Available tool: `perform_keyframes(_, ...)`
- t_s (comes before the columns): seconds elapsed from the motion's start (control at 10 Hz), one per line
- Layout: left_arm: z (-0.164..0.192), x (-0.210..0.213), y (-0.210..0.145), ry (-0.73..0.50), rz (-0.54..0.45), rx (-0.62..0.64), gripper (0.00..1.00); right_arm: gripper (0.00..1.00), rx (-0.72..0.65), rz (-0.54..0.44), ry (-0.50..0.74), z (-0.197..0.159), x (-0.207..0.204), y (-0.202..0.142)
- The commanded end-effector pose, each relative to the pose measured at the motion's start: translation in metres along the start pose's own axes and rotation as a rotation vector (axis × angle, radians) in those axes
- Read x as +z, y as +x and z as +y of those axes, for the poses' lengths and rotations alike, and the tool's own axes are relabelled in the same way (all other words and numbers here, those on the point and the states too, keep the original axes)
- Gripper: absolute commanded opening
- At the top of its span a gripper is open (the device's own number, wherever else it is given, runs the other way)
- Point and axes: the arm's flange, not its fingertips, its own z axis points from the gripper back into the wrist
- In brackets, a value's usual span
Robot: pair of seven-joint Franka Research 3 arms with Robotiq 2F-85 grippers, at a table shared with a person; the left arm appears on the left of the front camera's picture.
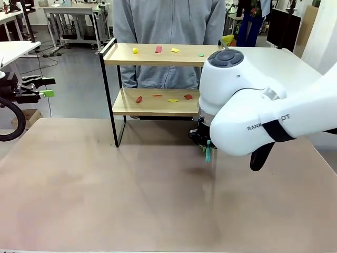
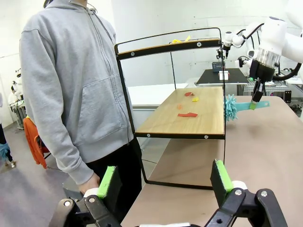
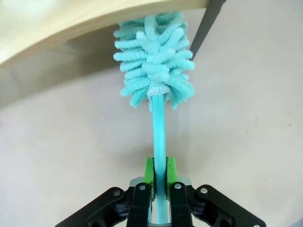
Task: Clean the shelf.
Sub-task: Clean the specific section of the Shelf indicated by the human with the Duster.
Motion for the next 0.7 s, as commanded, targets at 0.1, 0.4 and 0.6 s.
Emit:
perform_keyframes(0.1, -0.001, 0.0, 0.003, -0.001, 0.005, -0.004, 1.0, 0.13, 0.14, 0.101, 0.119, -0.031, 0.03, -0.007)
perform_keyframes(0.4, -0.001, 0.0, 0.003, -0.001, 0.005, -0.004, 1.0, 0.13, 0.332, 0.187, 0.228, -0.05, 0.048, -0.009)
perform_keyframes(0.6, -0.001, 0.0, 0.003, -0.001, 0.005, -0.004, 1.0, 0.13, 0.457, 0.207, 0.302, -0.059, 0.06, -0.01)
